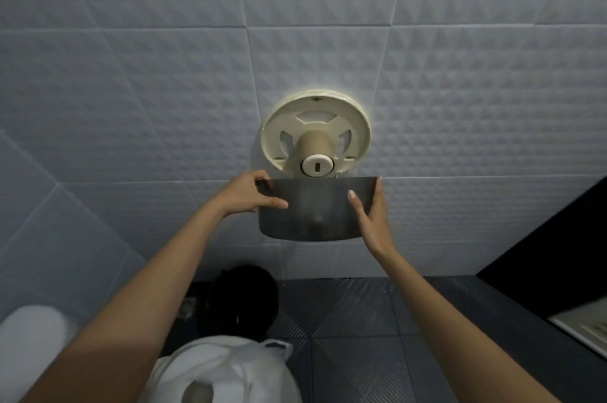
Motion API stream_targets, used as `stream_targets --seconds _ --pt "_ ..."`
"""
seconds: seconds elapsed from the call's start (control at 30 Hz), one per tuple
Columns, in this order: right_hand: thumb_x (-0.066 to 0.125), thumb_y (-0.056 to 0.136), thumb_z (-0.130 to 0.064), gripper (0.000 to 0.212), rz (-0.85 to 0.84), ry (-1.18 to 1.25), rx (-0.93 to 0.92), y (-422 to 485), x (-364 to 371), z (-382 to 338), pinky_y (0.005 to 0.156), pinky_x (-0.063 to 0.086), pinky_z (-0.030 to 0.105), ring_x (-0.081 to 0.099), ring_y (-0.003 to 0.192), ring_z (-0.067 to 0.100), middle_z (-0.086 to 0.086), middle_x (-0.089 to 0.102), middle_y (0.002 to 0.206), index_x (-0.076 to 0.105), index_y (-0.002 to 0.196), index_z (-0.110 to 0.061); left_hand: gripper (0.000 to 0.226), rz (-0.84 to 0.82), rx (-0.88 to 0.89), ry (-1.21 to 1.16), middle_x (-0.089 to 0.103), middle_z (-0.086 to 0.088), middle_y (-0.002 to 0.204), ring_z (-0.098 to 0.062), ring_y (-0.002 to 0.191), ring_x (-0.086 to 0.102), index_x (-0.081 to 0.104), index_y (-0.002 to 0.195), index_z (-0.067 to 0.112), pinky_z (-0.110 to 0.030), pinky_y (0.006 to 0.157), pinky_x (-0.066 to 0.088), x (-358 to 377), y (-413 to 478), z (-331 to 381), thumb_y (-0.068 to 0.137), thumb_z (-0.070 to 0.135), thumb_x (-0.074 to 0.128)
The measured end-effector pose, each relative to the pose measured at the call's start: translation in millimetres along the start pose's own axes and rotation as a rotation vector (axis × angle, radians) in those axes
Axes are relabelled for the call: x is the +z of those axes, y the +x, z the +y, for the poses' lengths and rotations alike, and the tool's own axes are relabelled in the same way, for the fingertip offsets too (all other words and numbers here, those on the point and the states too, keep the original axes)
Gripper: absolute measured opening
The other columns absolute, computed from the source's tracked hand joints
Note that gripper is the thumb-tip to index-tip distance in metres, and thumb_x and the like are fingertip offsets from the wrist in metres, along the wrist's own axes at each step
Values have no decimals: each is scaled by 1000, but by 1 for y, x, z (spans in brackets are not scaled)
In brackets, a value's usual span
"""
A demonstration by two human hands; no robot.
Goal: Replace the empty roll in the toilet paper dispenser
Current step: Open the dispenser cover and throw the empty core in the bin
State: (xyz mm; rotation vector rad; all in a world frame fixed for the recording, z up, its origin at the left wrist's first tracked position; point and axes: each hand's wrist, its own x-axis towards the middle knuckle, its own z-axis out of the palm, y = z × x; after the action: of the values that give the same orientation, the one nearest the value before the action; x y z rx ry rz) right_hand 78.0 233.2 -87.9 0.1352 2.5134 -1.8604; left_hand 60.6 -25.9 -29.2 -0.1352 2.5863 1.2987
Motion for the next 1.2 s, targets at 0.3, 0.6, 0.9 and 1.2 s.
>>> stream_targets --seconds 0.3,0.6,0.9,1.2 --pt "41 96 -46 73 -133 -435 86 -6 -9 39 114 24 46 18 146 26 5 5 162 4 153 -21 52 51 70 202 65 -7 95 -25 90 63 54 63 17 -41 76 54 61 -13 -66 38 41 93" --pt "45 92 -13 82 -304 -845 130 2 -3 63 71 44 36 57 108 35 6 -27 157 -13 149 -3 53 114 45 489 30 -2 153 -29 103 62 43 66 31 -38 73 54 108 -24 -108 45 58 83" --pt "46 94 -16 79 -303 -909 32 -4 6 105 71 45 34 41 131 33 10 -33 154 -8 149 3 43 174 65 654 11 -4 161 -28 96 67 58 81 23 -35 68 56 130 -25 -129 61 53 80" --pt "42 97 -23 75 -273 -921 -54 -2 9 134 67 41 27 40 133 31 9 -35 153 -4 149 3 36 169 49 656 6 -4 162 -22 106 64 63 82 22 -32 70 54 136 -22 -134 64 49 80"
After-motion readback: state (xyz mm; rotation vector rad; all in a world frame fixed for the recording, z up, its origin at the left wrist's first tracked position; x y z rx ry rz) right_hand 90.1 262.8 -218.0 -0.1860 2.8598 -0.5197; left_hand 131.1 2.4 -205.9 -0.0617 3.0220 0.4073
